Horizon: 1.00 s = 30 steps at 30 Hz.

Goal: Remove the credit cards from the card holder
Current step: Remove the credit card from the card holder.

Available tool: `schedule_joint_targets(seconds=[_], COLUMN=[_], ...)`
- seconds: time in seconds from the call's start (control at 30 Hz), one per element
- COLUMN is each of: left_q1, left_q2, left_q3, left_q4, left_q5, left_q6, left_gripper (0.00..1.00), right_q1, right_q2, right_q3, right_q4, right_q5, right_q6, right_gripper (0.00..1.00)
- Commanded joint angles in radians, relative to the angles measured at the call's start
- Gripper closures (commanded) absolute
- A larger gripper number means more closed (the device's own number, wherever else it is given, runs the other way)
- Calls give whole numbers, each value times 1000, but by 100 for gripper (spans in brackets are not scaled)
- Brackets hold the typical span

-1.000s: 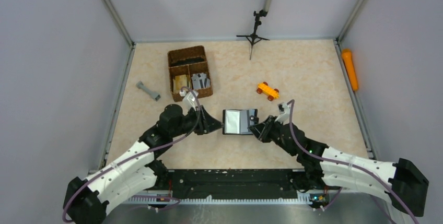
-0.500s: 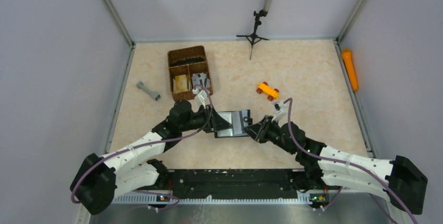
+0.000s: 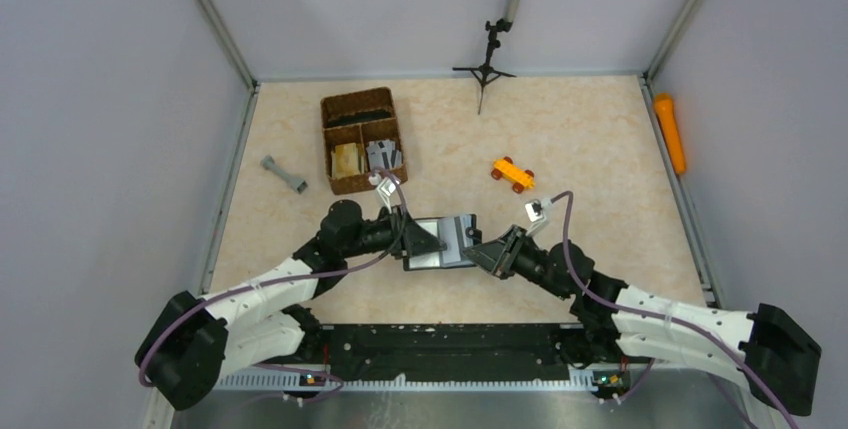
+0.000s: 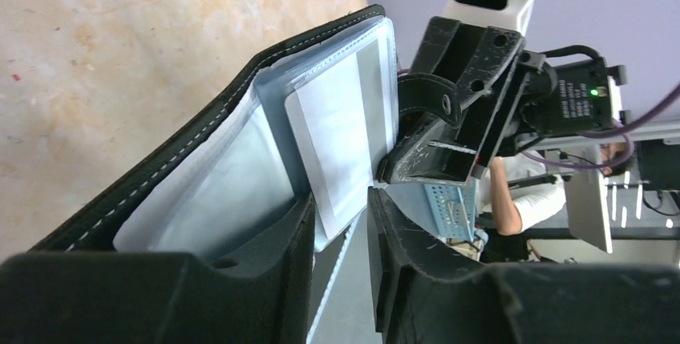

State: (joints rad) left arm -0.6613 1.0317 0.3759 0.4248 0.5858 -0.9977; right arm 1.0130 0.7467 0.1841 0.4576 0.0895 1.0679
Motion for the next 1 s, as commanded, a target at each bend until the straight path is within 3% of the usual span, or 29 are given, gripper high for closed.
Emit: schedule_joint_targets(seconds=[0.0,0.27,0.43,0.57,0.77,0.97], left_q1=[-3,-3,-3,-4,-3,-6], left_q2=[5,-32,-35,-23,-31,3], left_q3=[-36,-63,-110,-108,-99,-88], left_q4=[243,303,493,570,588,584], left_q5=[66,59,52,86,121,164], left_q6=[-90,-136,-235,-269,-288,-292], left_gripper=[69,75,85,88,76,75], right_q1=[8,8,7,6,7,7], right_q2=[3,36,65,91,109,119], right_q3=[-2,-40,-50,-54,-54,-45], right_q4=[197,323,380,432,461,467], right_q5=[-67,-86,-119,-136,-148,-164], right_q6=[63,116,139,157,170,168], right_gripper=[100,100,100,100,100,100])
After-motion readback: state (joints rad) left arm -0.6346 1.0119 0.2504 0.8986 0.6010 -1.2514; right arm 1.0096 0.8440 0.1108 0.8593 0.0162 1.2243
